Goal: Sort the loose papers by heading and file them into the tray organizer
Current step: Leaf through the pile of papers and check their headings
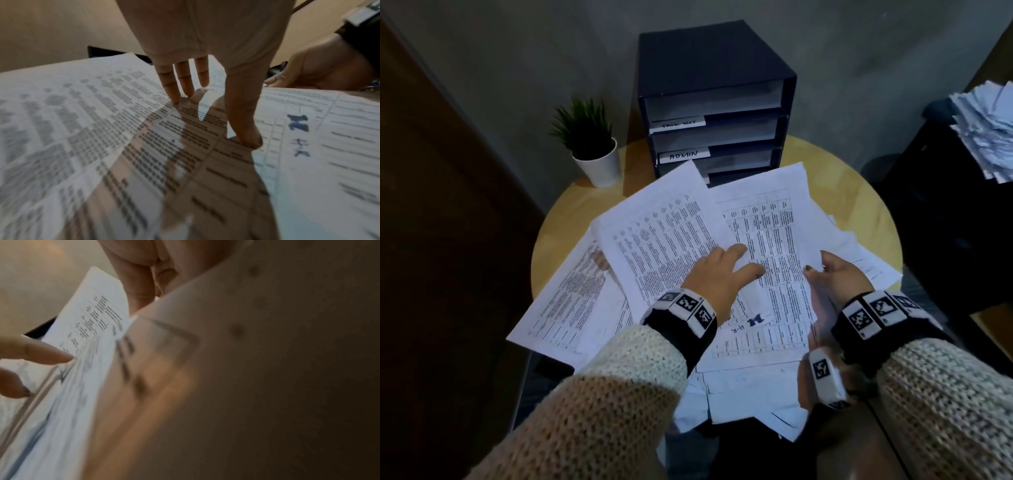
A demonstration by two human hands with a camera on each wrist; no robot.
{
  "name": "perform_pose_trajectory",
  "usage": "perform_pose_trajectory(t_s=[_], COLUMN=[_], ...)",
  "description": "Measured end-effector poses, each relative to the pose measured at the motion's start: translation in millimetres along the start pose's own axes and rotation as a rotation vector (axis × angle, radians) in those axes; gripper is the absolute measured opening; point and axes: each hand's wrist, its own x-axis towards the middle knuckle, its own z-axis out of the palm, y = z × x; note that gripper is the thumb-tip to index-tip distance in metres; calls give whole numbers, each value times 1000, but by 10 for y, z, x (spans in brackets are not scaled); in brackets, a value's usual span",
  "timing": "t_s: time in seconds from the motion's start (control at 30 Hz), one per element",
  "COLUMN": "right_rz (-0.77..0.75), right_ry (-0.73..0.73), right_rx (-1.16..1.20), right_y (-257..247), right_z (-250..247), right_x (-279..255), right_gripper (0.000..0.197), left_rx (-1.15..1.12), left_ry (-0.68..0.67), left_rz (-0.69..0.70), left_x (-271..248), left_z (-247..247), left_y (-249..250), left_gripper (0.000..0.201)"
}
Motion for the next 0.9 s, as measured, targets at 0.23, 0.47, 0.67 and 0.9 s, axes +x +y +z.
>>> perform_pose_trajectory(t_s=[0.23,0.47,0.67,0.9], right_rz=[78,179,160,145], right_ry=[-88,6,47,136], right_rx=[59,-176,-354,-96], right_y=[0,18,11,19], right_z=[-6,-98,-246,-395], right_x=[17,129,86,107], right_gripper=[24,27,13,14], left_rx=[274,55,-208,-454], left_ry=[-22,54,386,807], left_rz=[36,-128,-331,-636], left_x=[158,190,165,-106], left_z=[-108,-450,-903,-1347], left_y=[105,-115,-659,-1041], left_gripper=[50,11,14,16])
